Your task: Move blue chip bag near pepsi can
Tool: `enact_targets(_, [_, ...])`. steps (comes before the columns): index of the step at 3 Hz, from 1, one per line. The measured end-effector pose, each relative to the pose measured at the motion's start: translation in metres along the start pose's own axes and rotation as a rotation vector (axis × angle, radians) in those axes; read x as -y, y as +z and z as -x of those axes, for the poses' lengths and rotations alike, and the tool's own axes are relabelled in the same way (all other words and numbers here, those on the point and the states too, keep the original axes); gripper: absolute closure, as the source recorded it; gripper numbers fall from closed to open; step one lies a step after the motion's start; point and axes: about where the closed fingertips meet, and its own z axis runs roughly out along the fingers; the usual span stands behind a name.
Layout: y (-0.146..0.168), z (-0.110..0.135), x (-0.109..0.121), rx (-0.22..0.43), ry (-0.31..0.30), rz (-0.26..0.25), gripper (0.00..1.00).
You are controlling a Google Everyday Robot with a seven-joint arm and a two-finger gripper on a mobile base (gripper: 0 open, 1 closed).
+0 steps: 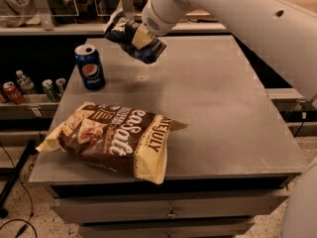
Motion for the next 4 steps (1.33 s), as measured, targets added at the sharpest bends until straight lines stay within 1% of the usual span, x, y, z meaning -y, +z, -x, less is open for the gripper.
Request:
enact_targets(1, [0.006, 0.01, -0.009, 0.023, -0.006, 0.034, 1.0])
enact_targets(2, [0.023, 0.024, -0.025, 0.039, -0.017, 0.079, 1.0])
enact_targets(4, [0.042, 0.033, -0.02, 0.043, -0.005, 0.066, 1.0])
